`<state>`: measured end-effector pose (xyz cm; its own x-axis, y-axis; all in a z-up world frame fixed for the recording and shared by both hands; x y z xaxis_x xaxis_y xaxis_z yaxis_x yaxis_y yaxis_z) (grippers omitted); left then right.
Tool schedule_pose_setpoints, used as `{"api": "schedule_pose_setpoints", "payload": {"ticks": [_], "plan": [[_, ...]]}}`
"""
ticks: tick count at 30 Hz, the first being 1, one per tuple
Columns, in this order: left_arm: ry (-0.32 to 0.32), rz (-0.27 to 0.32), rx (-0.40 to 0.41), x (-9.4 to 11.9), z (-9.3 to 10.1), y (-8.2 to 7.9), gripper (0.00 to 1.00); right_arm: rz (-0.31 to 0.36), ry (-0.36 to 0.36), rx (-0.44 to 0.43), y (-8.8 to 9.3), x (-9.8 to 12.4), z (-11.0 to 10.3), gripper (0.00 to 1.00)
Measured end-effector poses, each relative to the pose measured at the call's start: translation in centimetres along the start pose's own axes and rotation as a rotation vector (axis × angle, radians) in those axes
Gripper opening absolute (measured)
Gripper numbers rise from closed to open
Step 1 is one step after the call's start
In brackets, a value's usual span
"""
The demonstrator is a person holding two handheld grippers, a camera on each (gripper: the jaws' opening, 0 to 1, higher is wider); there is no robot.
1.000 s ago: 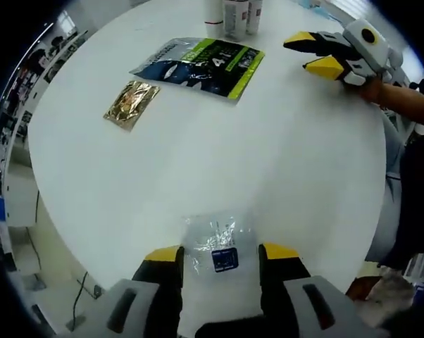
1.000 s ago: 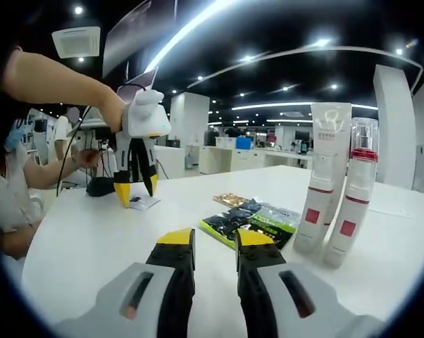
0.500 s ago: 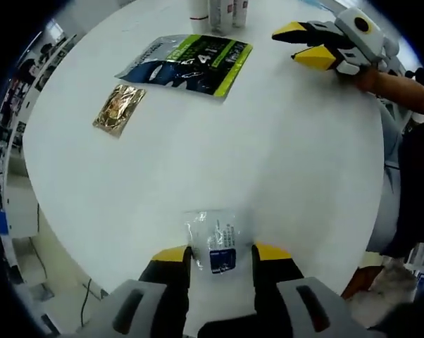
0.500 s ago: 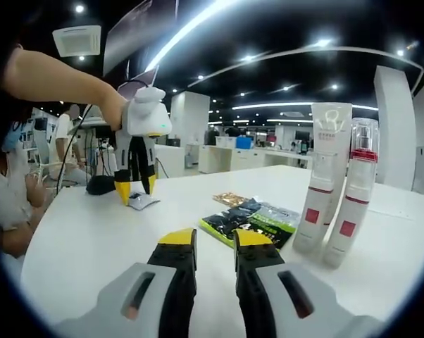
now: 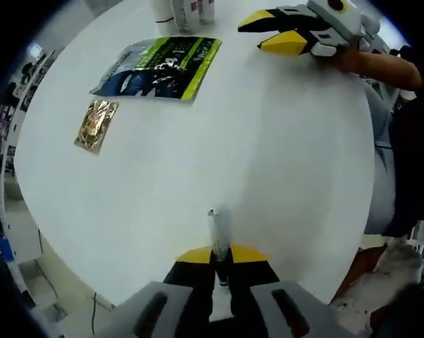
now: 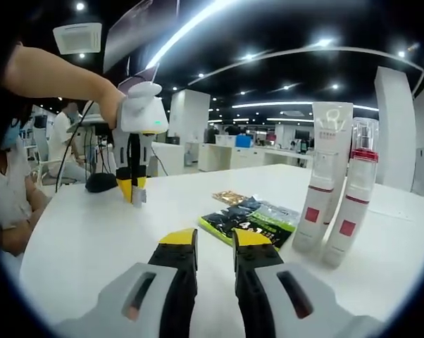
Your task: Arrange the skincare products in the storage area until every visible bottle or jar stands upright without overlapping.
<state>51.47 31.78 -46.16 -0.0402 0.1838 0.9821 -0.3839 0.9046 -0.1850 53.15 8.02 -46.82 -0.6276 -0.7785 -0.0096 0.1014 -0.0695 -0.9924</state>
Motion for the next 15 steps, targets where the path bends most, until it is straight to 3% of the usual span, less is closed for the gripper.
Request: {"api": "schedule_pose_setpoints", "payload": {"ticks": [6,11,15], "plan": [[-0.044,0.039,-0.058,1.7,-1.3,-2.0,0.04,0.000,-0.001,-0.002,0.0,0.0,0.0,0.18],[-0.094,0.064,-0.130,2.8,-2.4,-5.1,0.02,-0.003,-0.002,0.003,0.0,-0.1,0.0,0.18],[-0.108,0.036,-0.188,2.5,-3.4,-6.5,0.01,-0.001,0.001,-0.003,0.0,0.0,0.1,0.18]]}}
Point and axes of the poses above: the point that each gripper's makers call its tool centre point, and the gripper's own axes: x roughly backward along the fingers, z roughly to its right, y roughly out of its underside, the point moved 6 cm from there along x, roughly backward along the fingers, and after that the axes turned 9 degrees about z, right-handed, at the moved point
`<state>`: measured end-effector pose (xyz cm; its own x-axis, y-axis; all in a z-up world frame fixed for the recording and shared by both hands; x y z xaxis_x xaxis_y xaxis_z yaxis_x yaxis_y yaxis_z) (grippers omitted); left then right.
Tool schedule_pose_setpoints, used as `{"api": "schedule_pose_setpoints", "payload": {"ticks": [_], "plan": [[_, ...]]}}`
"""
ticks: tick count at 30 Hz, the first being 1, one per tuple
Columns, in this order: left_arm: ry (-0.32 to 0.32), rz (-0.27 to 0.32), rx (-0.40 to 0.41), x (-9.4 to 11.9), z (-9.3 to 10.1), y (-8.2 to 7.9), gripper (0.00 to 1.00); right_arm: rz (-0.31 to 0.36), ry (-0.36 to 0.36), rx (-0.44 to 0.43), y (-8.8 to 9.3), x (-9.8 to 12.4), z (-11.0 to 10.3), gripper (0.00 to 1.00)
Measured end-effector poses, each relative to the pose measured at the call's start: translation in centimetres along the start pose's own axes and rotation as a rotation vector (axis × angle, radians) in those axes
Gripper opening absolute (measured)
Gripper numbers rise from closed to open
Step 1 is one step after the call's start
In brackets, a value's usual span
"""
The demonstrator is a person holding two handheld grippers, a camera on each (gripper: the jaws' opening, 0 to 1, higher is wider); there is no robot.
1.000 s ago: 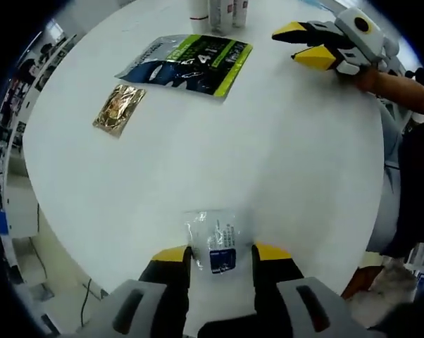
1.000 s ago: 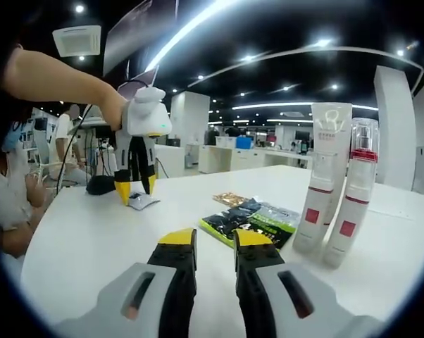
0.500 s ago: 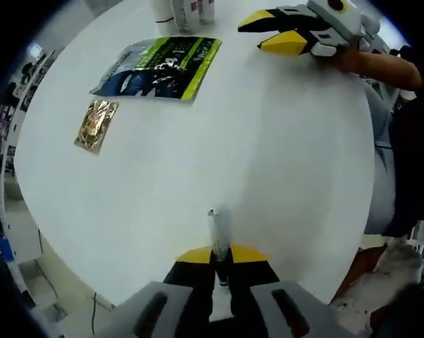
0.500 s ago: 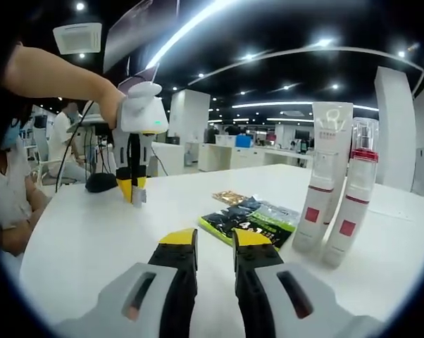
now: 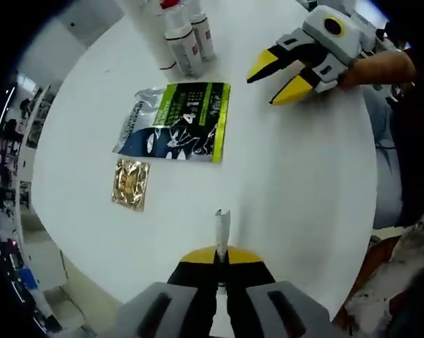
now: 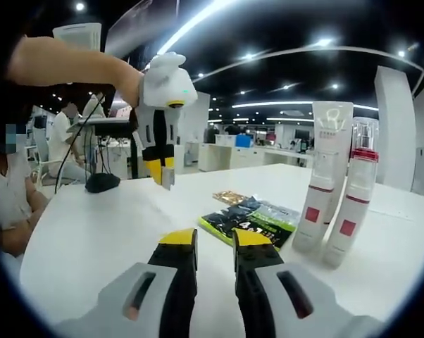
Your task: Arrange the skincare products in the storage area until every visible bottle or jar stands upright without overlapping.
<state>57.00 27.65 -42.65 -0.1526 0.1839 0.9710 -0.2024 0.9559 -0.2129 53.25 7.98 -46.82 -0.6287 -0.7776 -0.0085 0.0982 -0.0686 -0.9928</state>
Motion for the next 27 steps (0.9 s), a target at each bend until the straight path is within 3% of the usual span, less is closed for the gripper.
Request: {"api": "schedule_pose_setpoints", "payload": {"ticks": [5,9,14,18,27], "plan": [[0.002,0.004,-0.023,-1.5,-0.7,-0.7,0.00,0.000,-0.001,0.001,0.0,0.0,0.0,0.18],[-0.014,0.010,0.003,-2.3,-1.2,-1.5,0.02,0.002,-0.001,0.001,0.0,0.0,0.0,0.18],[-0.034,0.025,-0.041,-2.9,-1.8,-2.5,0.03,0.004,0.000,0.000,0.0,-0.1,0.0,0.18],[-0.065,0.027,-0.060,-3.1,-2.5,-2.6,0.05,0.008,0.002,-0.004,-0.1,0.0,0.1,0.18],[-0.018,0.005,-0.063,-3.6,-2.4,-2.1,0.09,0.007,-0.001,-0.005,-0.1,-0.1,0.0,0.18]]}}
Point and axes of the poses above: the point that each gripper's makers call its tool centre point, and the gripper's own axes: x roughly backward along the fingers, z roughly to its right, y roughly out of its underside, the point moved 6 cm from there along x, roughly backward along the fingers, and after that the axes turned 9 degrees about z, right-handed, at the moved point
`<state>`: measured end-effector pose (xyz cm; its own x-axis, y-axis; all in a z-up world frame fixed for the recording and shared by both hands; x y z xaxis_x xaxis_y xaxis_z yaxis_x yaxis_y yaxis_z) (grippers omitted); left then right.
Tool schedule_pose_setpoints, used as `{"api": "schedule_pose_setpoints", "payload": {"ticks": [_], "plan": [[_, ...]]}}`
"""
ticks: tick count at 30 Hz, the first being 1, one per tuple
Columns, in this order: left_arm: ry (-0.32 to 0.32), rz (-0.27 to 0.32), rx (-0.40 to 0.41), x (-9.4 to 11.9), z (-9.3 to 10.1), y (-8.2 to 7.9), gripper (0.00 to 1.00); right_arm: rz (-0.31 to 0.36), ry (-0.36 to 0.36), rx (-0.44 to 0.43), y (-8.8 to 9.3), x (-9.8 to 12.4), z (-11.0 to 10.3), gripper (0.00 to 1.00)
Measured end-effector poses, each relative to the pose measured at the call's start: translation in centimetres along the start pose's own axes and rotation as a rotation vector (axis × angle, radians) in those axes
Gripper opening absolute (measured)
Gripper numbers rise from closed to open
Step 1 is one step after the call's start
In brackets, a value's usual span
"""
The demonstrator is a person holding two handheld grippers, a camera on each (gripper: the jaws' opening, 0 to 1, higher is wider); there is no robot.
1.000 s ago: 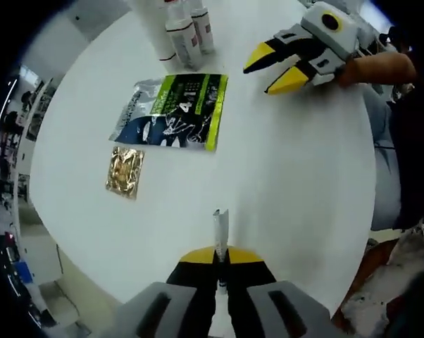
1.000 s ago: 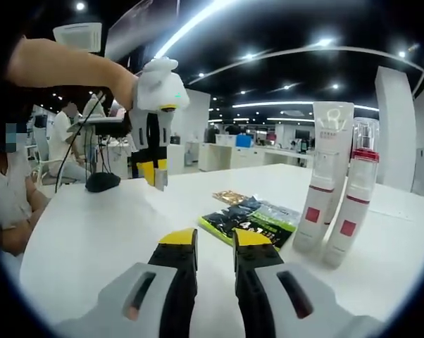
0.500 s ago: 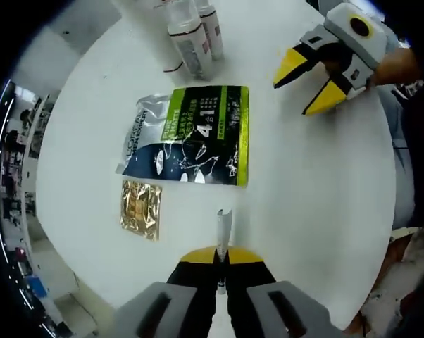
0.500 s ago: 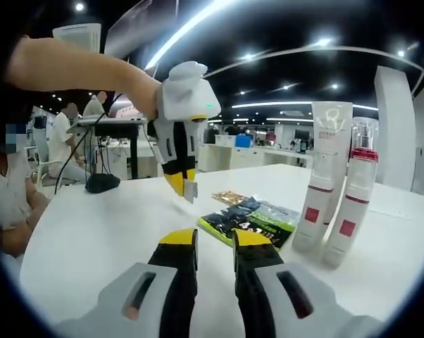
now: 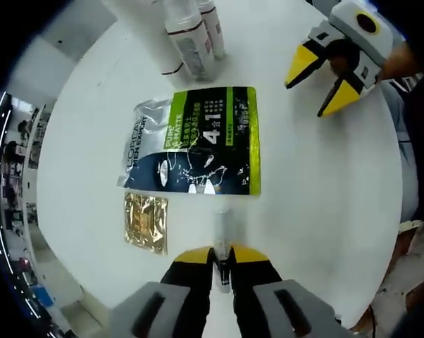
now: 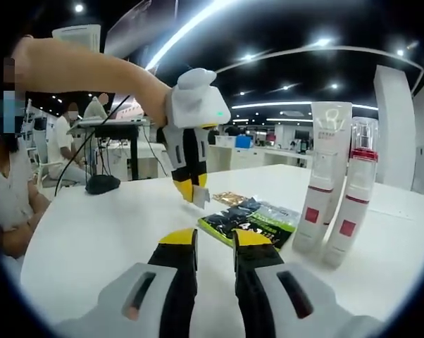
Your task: Arrange the skincare products in the storage area until every visible bottle or jar stands upright without overlapping.
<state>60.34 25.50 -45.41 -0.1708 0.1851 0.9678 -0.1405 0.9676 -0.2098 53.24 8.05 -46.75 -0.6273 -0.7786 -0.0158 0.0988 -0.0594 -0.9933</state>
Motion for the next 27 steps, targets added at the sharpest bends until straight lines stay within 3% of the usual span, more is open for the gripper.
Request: {"api": "schedule_pose_setpoints", "payload": {"ticks": [8,20,24,27], "plan": [[0.015,-0.013,-0.006,-0.4,0.0,0.1,0.19,0.000,0.000,0.001,0.0,0.0,0.0,0.18],[-0.044,-0.032,-0.027,-0.3,-0.9,0.2,0.38,0.004,-0.005,-0.005,0.0,0.1,0.0,0.18],[-0.056,-0.021,-0.030,-0.4,-1.0,0.1,0.45,0.005,-0.002,-0.002,0.0,0.0,0.0,0.18],[-0.074,0.003,-0.014,0.0,-1.5,-0.1,0.45,0.002,-0.002,0.001,0.0,0.0,0.0,0.18]]}}
Point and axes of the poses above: the point that each gripper's makers call its tool centre point, and the gripper's own axes: x roughly backward along the fingers, z roughly to its right, y roughly out of its underside, the point moved 6 cm from there along x, roughly backward along the fingers, and after that the axes turned 9 degrees about z, right-handed, at the moved point
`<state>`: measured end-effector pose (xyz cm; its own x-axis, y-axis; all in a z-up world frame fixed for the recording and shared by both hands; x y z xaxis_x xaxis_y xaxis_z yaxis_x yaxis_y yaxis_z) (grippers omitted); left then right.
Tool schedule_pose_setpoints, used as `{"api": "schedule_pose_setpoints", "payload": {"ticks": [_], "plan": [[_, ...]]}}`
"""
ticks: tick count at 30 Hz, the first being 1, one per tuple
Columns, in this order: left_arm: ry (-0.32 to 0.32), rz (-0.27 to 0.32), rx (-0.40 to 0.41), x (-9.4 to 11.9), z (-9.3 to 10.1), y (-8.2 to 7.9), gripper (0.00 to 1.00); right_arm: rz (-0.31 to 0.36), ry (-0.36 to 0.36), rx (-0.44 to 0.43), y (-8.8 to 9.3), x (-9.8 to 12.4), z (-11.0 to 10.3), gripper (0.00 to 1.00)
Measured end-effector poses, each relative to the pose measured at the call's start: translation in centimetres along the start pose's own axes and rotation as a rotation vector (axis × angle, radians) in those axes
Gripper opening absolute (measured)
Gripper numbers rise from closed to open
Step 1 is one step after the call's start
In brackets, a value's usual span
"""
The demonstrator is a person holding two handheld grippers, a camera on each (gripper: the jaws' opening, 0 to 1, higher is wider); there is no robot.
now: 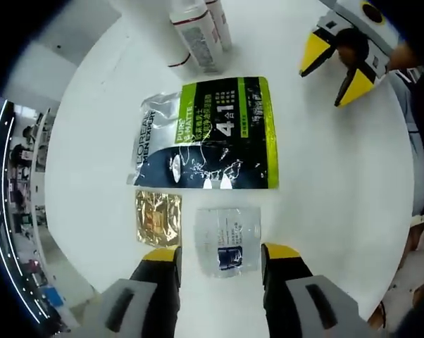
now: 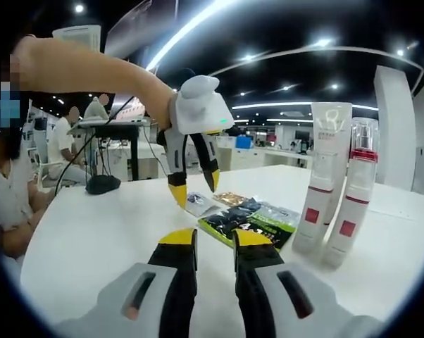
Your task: Arrange the skincare products in the storage area until every visible bottle or jar stands upright without overlapping.
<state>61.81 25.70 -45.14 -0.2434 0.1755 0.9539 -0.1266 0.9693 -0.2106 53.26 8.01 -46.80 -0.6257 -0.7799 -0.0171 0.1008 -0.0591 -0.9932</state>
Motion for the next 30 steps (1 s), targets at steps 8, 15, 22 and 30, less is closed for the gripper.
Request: {"api": "schedule_pose_setpoints", "payload": {"ticks": [8,15,22,30], "plan": [[-0.029,0.053,0.112,0.8,-0.8,-0.1,0.13,-0.010,-0.001,0.011,0.1,-0.1,-0.1,0.18],[0.046,-0.013,0.123,-1.2,0.8,0.7,0.01,-0.019,0.000,0.019,0.2,-0.1,-0.1,0.18],[-0.025,0.008,-0.051,-1.6,0.4,-0.6,0.01,-0.022,0.001,0.021,0.2,-0.1,-0.1,0.18],[-0.069,0.035,0.015,-1.7,0.1,-0.4,0.02,-0.020,-0.001,0.019,0.2,-0.2,-0.2,0.18]]}}
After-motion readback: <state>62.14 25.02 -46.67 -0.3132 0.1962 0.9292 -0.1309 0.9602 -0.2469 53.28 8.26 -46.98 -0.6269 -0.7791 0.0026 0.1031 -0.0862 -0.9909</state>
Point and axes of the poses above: the point that each gripper's makers call its tool centre point, and the gripper's own axes: x roughly backward along the fingers, z roughly to its right, y roughly out of its underside, the point moved 6 cm from there along x, roughly backward along the fingers, and after that the axes turned 9 degrees about z, right-handed, at the moved point
